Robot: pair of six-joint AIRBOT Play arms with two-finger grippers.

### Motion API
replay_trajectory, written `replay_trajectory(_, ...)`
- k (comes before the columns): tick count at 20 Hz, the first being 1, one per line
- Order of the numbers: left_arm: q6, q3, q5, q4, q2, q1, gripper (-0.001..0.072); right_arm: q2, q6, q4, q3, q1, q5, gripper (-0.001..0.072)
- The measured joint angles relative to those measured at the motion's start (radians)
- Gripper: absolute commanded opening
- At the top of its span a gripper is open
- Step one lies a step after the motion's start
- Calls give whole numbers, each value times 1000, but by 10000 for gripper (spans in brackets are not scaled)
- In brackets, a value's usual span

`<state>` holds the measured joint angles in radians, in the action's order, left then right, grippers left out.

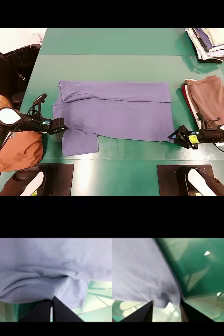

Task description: Fold the shirts.

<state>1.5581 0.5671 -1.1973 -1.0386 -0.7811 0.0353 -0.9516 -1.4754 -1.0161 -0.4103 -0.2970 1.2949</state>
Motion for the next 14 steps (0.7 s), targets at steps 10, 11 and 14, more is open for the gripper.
replay_trajectory(10,-9,63,-88,-88,81,0,22,-68,8,-85,-172,176,32,16)
replay_trajectory(11,3,73,-114,-100,109,0,22,-41,9,-108,-193,182,60,16)
replay_trajectory(14,45,103,-234,-98,196,0,22,69,10,-168,-248,188,170,15)
